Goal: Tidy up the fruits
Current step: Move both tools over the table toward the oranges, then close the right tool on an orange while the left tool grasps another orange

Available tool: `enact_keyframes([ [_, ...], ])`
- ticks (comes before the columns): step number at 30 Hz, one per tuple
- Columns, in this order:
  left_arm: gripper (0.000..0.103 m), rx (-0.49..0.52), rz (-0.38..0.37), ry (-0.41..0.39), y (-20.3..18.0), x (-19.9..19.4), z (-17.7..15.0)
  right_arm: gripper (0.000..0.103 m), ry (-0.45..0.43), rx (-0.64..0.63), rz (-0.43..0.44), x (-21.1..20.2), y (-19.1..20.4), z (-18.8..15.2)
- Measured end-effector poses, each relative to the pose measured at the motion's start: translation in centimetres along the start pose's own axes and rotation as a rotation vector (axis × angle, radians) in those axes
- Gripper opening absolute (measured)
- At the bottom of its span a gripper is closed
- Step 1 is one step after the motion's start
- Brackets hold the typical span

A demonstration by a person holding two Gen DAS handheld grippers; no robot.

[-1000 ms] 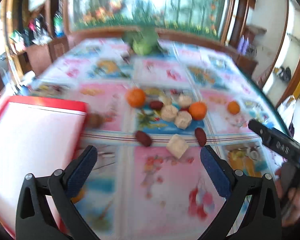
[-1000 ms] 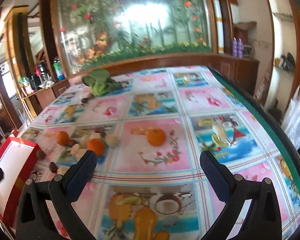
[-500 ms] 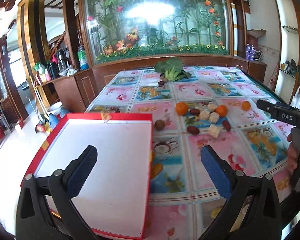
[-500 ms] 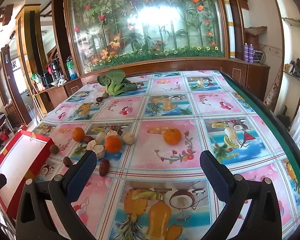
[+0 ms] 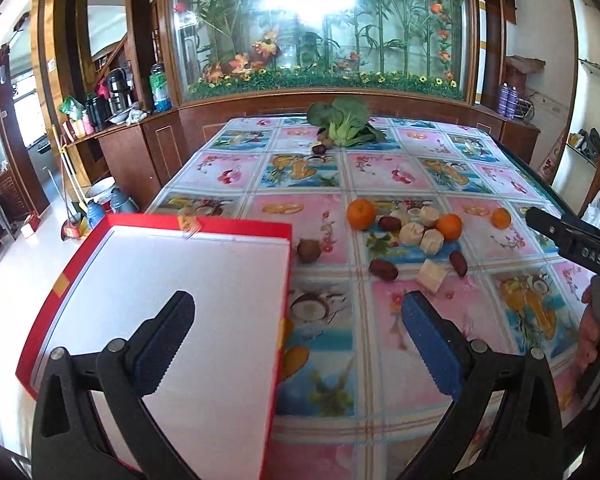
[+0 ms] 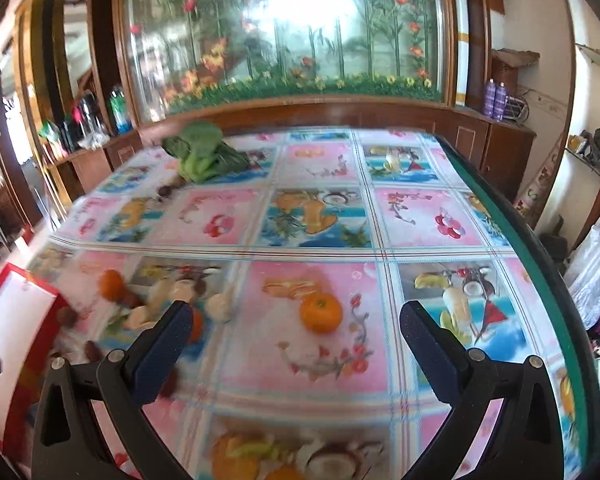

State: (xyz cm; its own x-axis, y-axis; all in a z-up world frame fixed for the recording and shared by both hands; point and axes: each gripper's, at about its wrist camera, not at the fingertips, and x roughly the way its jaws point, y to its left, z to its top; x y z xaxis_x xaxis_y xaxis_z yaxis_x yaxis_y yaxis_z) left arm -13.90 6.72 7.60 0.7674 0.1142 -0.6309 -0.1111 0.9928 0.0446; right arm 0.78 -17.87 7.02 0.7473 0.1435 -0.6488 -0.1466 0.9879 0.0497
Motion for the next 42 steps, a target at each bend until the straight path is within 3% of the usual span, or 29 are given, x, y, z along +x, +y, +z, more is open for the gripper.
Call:
enact_keyframes([
  [3, 0.103, 0.016, -0.028, 0.003, -1.5, 1.0, 1.9, 0.082, 0.058, 0.009, -0.016, 2.5, -1.0, 1.0],
  [6, 0.103, 0.039, -0.064, 0.019, -3.4, 2.2, 3.8, 0.079, 0.064, 0.050, 0.012, 3.6, -2.5, 0.4],
  [9, 0.103, 0.055, -0.068, 0.042, -5.4, 4.2, 5.3, 0.066, 0.123, 0.048, 0.056, 4.4, -3.0, 0.0],
  [14, 0.103, 0.090, -0.066, 0.090, -9.0, 8.1, 6.7, 0.063, 0.164, 0.087, 0.084, 4.5, -4.1, -0.1],
  [23, 0.098, 0.188, -0.066, 0.161, -13.6, 12.2, 6.3, 0.056, 0.237, 0.102, 0.114, 5.7, -4.1, -0.5],
  [29, 0.082, 0.224, -0.097, 0.213, -15.0, 13.8, 6.3, 0.049, 0.242, 0.094, 0.128, 5.6, -4.0, -0.4],
  [31, 0.082, 0.226, -0.111, 0.222, -15.1, 14.1, 6.4, 0.043, 0.247, 0.094, 0.149, 5.7, -3.9, -0.4],
  [40, 0.068, 0.265, -0.170, 0.249, -16.8, 14.9, 6.1, 0.031, 0.252, 0.072, 0.185, 5.9, -3.4, -0.3],
  [42, 0.047, 0.250, -0.192, 0.267, -16.8, 15.1, 6.1, 0.031, 0.251, 0.071, 0.186, 5.9, -3.3, -0.4],
])
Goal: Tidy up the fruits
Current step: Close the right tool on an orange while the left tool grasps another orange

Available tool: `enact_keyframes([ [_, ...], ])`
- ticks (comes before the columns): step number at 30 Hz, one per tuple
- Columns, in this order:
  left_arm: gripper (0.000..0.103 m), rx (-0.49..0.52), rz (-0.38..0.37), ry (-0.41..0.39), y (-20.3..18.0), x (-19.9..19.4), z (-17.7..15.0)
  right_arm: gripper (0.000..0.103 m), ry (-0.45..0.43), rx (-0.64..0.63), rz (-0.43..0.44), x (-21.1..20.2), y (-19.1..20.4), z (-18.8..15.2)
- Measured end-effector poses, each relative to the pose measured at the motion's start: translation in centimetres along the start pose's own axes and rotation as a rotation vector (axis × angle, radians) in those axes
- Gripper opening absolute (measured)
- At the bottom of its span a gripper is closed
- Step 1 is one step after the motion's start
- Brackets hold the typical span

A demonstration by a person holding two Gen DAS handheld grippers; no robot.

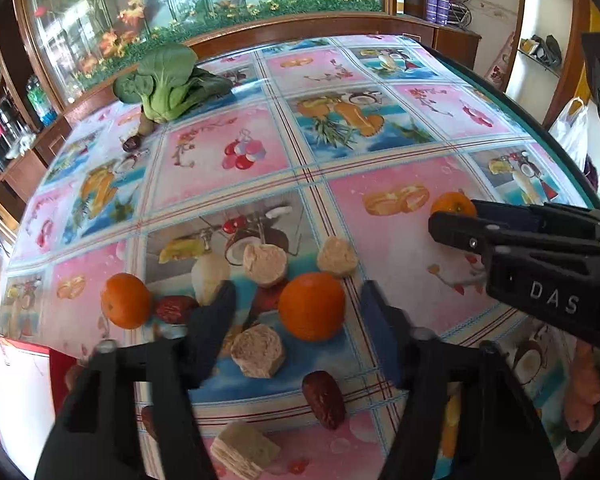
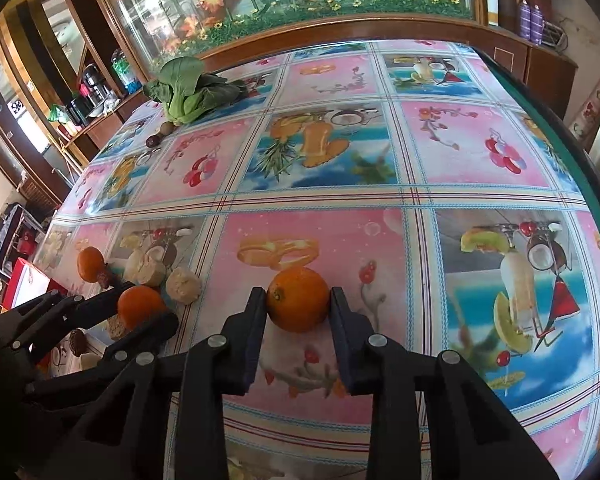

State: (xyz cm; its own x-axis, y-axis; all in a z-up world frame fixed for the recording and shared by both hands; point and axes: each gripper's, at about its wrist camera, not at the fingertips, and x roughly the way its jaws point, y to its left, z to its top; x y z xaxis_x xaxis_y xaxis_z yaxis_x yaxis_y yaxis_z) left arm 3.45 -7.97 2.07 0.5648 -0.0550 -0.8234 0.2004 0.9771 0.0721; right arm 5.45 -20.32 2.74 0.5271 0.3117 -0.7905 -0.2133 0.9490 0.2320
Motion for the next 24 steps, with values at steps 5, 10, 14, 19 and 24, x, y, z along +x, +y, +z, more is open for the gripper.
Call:
enact_keyframes([
  [5, 0.038, 0.015, 0.001, -0.001, -0.4, -0.1, -0.2, 0.030, 0.000, 0.023, 0.017, -0.1, -0.2, 0.0],
  [10, 0.037, -0.022, -0.024, -0.006, -0.1, -0.4, -0.2, 0.029, -0.046, 0.061, 0.052, -1.1, -0.8, 0.3],
  [14, 0.037, -0.062, -0.028, -0.034, 0.5, -1.6, 0.0, 0.029, -0.104, 0.114, 0.044, -2.0, -1.9, 0.5],
  [19, 0.037, -0.111, -0.018, -0.064, 2.3, -4.2, 0.4, 0.029, -0.155, 0.173, 0.040, -3.0, -3.2, 0.6],
  [24, 0.037, -0.201, 0.011, -0.106, 6.3, -8.4, -1.0, 0.029, -0.220, 0.205, 0.029, -3.9, -4.0, 0.6],
])
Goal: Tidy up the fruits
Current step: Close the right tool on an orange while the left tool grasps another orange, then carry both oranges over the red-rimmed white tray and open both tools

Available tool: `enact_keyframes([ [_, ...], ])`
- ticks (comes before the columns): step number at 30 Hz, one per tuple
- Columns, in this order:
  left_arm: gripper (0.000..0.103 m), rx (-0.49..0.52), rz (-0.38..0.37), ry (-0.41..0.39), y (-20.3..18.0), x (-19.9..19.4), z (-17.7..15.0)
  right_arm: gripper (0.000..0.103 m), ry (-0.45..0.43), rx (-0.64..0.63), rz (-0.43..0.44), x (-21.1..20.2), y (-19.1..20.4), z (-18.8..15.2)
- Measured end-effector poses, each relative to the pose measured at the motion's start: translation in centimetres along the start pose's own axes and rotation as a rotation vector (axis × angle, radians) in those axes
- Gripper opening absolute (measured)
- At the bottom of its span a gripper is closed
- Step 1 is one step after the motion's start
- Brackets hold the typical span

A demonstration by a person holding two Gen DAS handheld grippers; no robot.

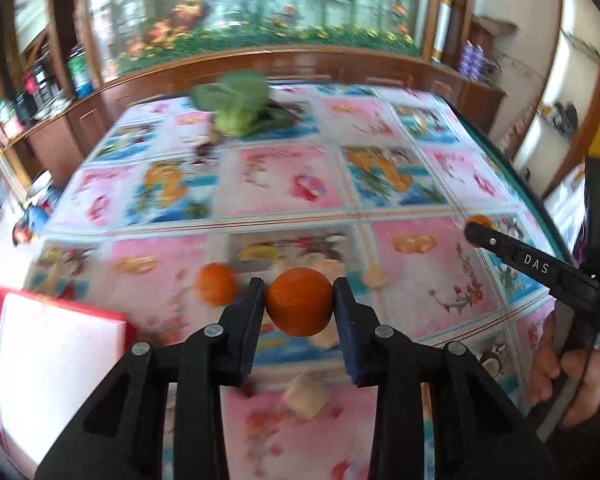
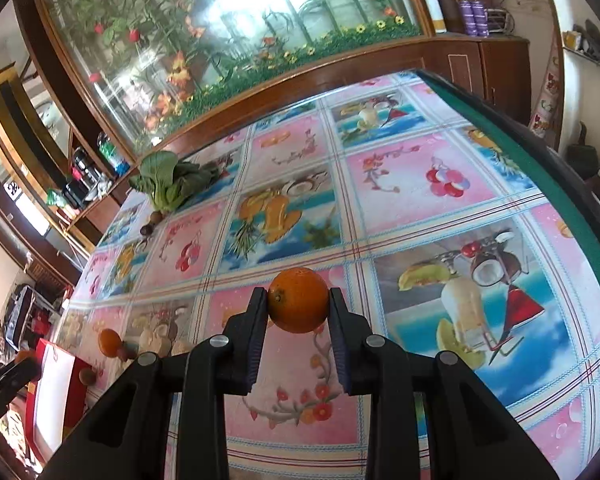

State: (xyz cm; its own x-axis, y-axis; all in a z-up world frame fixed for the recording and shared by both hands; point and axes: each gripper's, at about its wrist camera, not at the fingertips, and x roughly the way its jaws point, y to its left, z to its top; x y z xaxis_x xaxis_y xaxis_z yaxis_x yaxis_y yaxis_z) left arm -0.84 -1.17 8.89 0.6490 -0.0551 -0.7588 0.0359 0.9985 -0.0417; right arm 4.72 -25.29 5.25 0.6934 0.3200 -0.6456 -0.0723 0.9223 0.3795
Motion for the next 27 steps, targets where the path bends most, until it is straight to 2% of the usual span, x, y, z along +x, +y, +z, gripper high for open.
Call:
enact_keyframes([
  [4, 0.037, -0.063, 0.053, -0.034, 4.9, -4.0, -1.8, 0.029, -0.056, 0.009, 0.000, -0.8, -0.2, -0.1],
  [8, 0.037, -0.163, 0.126, -0.032, 12.3, -7.8, -5.4, 0.029, -0.076, 0.000, -0.012, -1.4, 0.5, -0.7],
  [10, 0.037, -0.228, 0.176, -0.027, 16.1, -9.4, -7.8, 0.029, -0.070, -0.005, 0.011, -1.6, 1.8, -1.5],
  [13, 0.037, -0.299, 0.256, -0.015, 20.6, -11.1, -11.6, 0.029, -0.029, -0.066, 0.104, -1.9, 6.3, -4.1],
  [15, 0.037, -0.327, 0.284, -0.012, 22.3, -11.9, -13.7, 0.029, -0.008, -0.123, 0.176, -2.4, 9.9, -5.9],
  [16, 0.037, -0.342, 0.279, -0.007, 23.1, -12.1, -14.7, 0.029, 0.018, -0.144, 0.255, -2.5, 12.4, -7.3],
  [18, 0.037, -0.358, 0.257, 0.003, 24.0, -12.2, -15.8, 0.029, 0.065, -0.184, 0.354, -2.6, 16.3, -9.6],
  [21, 0.037, -0.368, 0.235, 0.004, 24.5, -11.8, -16.2, 0.029, 0.162, -0.258, 0.470, -2.2, 22.6, -13.2],
  [24, 0.037, -0.382, 0.206, 0.006, 24.7, -11.3, -16.2, 0.029, 0.249, -0.346, 0.525, -1.9, 27.7, -15.9],
  [27, 0.037, -0.384, 0.186, 0.028, 25.0, -10.7, -16.6, 0.029, 0.282, -0.414, 0.541, -1.7, 30.9, -17.8],
])
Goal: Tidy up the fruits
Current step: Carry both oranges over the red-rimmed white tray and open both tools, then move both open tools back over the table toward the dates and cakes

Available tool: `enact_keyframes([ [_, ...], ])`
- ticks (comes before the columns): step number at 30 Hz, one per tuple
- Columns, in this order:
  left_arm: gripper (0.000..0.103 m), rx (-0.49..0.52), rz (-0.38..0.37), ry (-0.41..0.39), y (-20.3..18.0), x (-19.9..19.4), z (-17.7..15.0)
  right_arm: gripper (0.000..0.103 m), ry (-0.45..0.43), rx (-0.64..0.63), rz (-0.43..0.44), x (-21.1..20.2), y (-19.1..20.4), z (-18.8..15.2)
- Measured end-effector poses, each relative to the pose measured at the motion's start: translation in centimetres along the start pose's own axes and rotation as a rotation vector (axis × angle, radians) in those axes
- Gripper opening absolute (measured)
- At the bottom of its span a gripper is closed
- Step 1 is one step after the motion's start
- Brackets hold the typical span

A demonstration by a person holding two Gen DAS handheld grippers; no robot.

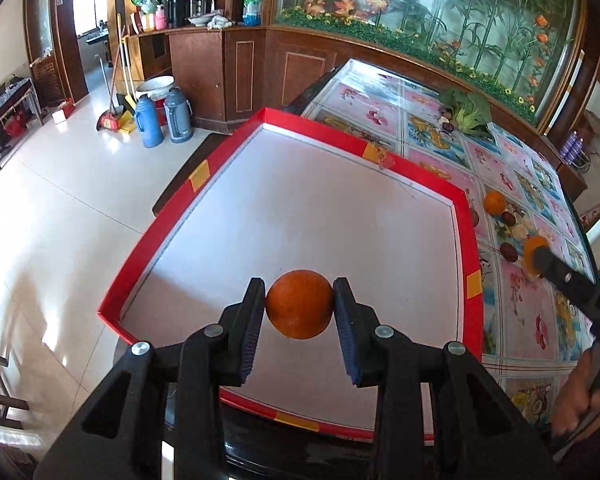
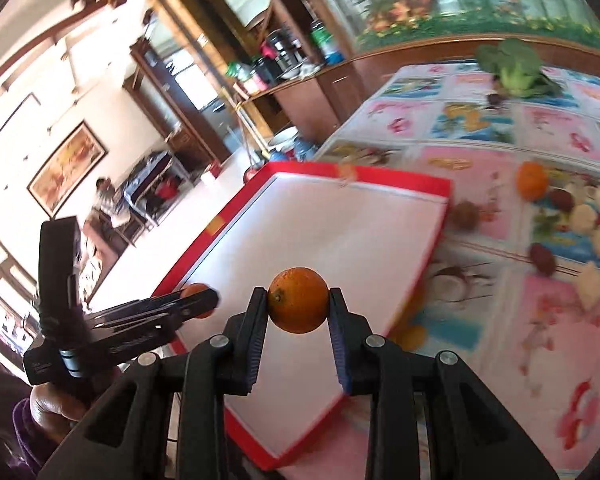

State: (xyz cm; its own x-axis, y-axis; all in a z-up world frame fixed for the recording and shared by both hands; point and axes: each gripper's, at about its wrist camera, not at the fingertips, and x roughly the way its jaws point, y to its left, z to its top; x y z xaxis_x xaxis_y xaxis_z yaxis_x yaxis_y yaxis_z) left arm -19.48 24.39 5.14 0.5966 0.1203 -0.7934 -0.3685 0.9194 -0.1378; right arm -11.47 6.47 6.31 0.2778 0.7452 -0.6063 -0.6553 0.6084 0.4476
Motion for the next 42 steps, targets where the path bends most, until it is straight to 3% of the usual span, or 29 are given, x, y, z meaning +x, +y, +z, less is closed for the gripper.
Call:
enact_keyframes([
  [5, 0.037, -0.013, -0.010, 0.037, 0.8, 1.1, -0.6, 0.029, 0.058, -0.042, -0.028, 2.5, 1.2, -0.2],
  [11, 0.037, -0.016, -0.002, 0.022, 2.0, 0.8, -0.7, 0.029, 0.109, -0.067, -0.074, 3.4, 2.2, -1.4],
  [15, 0.037, -0.014, 0.013, 0.031, 2.3, 1.3, -0.9, 0.034, 0.122, -0.085, -0.122, 3.9, 2.7, -2.1],
  [17, 0.037, -0.008, 0.016, 0.025, 2.3, 1.3, -1.0, 0.042, 0.135, -0.084, -0.114, 4.0, 2.6, -2.3],
  [19, 0.037, -0.002, 0.026, 0.025, 2.1, 1.3, -1.0, 0.057, 0.119, -0.087, -0.108, 3.5, 2.6, -2.3],
  [21, 0.042, 0.010, 0.038, 0.022, 1.8, 1.4, -0.9, 0.057, 0.074, -0.106, -0.096, 2.5, 2.7, -2.3],
  [23, 0.059, 0.016, 0.053, 0.010, 1.3, 1.2, -0.6, 0.057, 0.031, -0.126, -0.099, 1.2, 2.6, -2.2],
  [24, 0.061, 0.024, 0.057, -0.009, 1.2, 0.8, -0.6, 0.057, 0.008, -0.129, -0.097, 0.4, 2.4, -2.1],
  [31, 0.067, 0.077, 0.069, -0.077, -0.6, -1.1, -0.5, 0.060, -0.117, -0.087, -0.166, -4.5, -1.6, -1.0],
  [33, 0.072, 0.109, 0.043, -0.084, -1.9, -1.5, -0.9, 0.060, -0.145, -0.052, -0.193, -6.0, -3.5, -0.8],
  [42, 0.072, 0.281, -0.029, -0.083, -9.4, -1.9, -1.8, 0.061, -0.217, 0.038, -0.314, -10.8, -9.5, -0.7],
])
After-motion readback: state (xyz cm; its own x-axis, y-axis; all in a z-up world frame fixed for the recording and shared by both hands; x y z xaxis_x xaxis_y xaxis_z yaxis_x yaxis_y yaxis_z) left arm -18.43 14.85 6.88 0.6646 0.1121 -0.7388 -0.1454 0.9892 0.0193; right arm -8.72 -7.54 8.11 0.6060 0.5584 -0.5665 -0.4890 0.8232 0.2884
